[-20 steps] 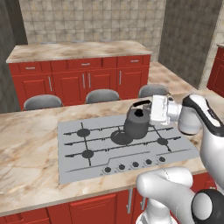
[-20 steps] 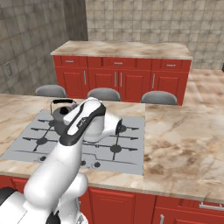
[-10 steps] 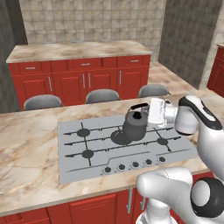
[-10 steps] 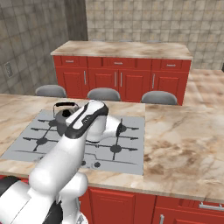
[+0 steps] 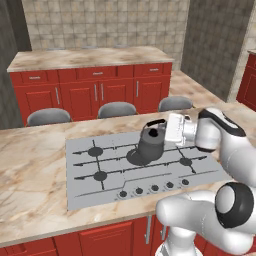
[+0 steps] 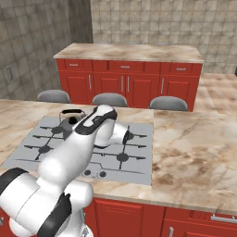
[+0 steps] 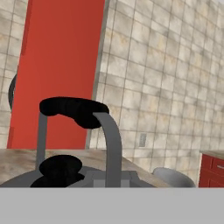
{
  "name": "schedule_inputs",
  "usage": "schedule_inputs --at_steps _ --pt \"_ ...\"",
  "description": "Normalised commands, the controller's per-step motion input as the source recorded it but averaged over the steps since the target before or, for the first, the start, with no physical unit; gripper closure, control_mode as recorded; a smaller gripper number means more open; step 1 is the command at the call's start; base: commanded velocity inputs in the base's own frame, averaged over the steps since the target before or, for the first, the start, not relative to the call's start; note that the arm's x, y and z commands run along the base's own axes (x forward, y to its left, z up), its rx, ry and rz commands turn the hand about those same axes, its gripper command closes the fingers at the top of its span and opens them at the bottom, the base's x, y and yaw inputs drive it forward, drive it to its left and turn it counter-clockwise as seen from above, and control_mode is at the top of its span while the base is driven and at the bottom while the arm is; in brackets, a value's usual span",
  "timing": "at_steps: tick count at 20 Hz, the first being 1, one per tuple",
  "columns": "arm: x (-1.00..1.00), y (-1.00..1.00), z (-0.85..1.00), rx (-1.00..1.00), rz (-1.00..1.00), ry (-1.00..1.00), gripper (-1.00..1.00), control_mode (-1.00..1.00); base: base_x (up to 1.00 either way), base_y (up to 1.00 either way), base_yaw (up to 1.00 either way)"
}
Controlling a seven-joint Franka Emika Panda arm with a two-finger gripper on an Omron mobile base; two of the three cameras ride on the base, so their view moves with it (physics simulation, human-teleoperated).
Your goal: Pick the kettle from the cabinet and place it on a stove burner. Then pick the pot from the counter and place it on another stove burner. Finally, turn both burners on.
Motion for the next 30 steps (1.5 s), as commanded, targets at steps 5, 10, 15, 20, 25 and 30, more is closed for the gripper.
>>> schedule_inputs --at_steps 5,10,15,20,25,30 --pt "0.24 -0.01 -0.20 -0.03 0.00 0.00 1.00 -1.00 0.00 0.00 0.00" --pt "0.21 -0.01 -0.20 -0.05 0.00 0.00 1.00 -1.00 0.00 0.00 0.00" --pt "0.22 0.00 -0.23 -0.04 0.00 0.00 1.00 -1.00 0.00 0.00 0.00" --pt "0.23 0.00 -0.24 0.00 0.00 0.01 1.00 -1.00 0.00 0.00 0.00" --pt "0.20 0.00 -0.22 0.00 0.00 0.01 1.00 -1.00 0.00 0.00 0.00" --pt "0.21 0.00 -0.16 0.00 0.00 0.00 1.00 -1.00 0.00 0.00 0.00"
